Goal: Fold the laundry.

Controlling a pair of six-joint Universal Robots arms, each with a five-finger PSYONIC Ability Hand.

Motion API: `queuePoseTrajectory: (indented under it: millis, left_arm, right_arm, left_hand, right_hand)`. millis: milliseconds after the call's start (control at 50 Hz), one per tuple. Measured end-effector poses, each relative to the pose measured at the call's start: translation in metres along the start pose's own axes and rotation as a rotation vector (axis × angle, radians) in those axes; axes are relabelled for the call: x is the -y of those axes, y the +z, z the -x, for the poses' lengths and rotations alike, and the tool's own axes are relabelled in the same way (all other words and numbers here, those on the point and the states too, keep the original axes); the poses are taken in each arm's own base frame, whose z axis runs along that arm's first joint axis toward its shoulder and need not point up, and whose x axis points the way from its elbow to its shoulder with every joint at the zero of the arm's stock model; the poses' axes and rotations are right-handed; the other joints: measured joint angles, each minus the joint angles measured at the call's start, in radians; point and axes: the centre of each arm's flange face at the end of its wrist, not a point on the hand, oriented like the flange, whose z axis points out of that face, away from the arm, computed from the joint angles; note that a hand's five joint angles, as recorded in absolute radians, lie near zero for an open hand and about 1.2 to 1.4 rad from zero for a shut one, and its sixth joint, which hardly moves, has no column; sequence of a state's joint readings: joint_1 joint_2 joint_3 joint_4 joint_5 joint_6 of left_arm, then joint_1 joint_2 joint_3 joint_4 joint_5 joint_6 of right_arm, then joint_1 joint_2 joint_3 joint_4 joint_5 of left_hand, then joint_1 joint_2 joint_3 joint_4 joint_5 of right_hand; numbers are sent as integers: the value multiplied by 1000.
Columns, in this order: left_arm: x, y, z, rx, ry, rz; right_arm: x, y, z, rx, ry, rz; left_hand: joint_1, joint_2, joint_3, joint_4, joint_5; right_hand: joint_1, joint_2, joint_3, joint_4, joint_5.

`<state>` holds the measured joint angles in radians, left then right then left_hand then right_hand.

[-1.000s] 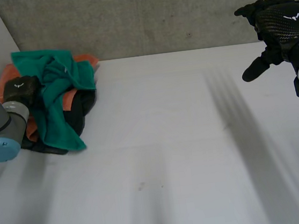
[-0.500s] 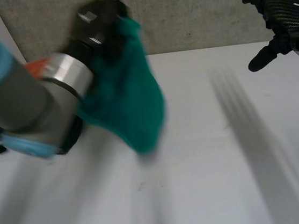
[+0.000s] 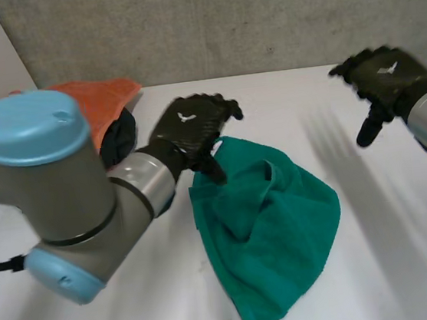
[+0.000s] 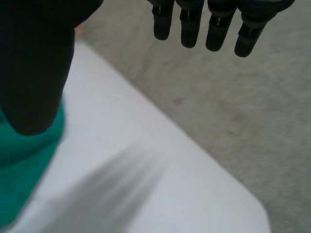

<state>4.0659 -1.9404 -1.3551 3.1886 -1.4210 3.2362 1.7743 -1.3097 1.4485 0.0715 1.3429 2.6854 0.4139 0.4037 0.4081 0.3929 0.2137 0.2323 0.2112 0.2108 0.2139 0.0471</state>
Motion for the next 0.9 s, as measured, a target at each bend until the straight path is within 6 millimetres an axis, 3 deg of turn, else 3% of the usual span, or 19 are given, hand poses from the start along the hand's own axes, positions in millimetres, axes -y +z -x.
queuePoseTrajectory:
  millis: [100,260,480,660,700,740,760,780,820,860,900]
  left_arm:
    - [-5,-19,7,92,-18,34]
    - [-43,-36,8,163,-139,158]
    - [-88,-25,-8,149,-351,271]
    - [-108,-11,-26,113,-404,299]
    - [-112,-9,-30,107,-412,305]
    - [-114,-8,-32,102,-417,308]
    - [-115,-7,-34,100,-419,311]
    - [-116,-7,-34,100,-420,311]
    - [-116,-6,-35,102,-420,308]
    - [-114,-5,-34,114,-418,298]
    - [-110,-3,-29,139,-412,276]
  right_arm:
    - [-22,6,15,112,-90,83]
    - [-38,20,34,242,-212,83]
    - [-38,62,60,333,-316,-89]
    - [-47,80,110,472,-420,-246]
    - [-52,81,118,500,-421,-253]
    - [-57,82,125,519,-420,-253]
    - [-59,83,127,526,-419,-253]
    - [-60,84,128,530,-418,-253]
    - [-62,86,131,534,-417,-253]
    - [-61,87,131,532,-416,-254]
    - [-58,89,129,523,-416,-259]
  left_hand:
    - [0,-15,-18,-14,-17]
    - [0,-21,-24,-21,-20]
    - [0,-21,-24,-21,-20]
    - [7,-12,-15,-11,-9]
    - [105,101,90,103,109]
    - [197,189,185,186,191]
    - [439,414,406,411,411]
    - [541,495,489,507,506]
    - [704,686,680,700,695]
    - [716,776,766,792,759]
    - [716,787,776,803,759]
  right_hand:
    - [0,0,0,0,0]
    - [4,17,21,19,17]
    - [89,108,113,111,113]
    - [89,108,113,112,118]
    - [101,120,131,127,131]
    - [218,234,233,229,228]
    - [260,275,279,276,272]
    - [315,332,334,330,324]
    - [663,671,662,658,643]
    - [856,885,874,861,847]
    - [900,961,956,957,934]
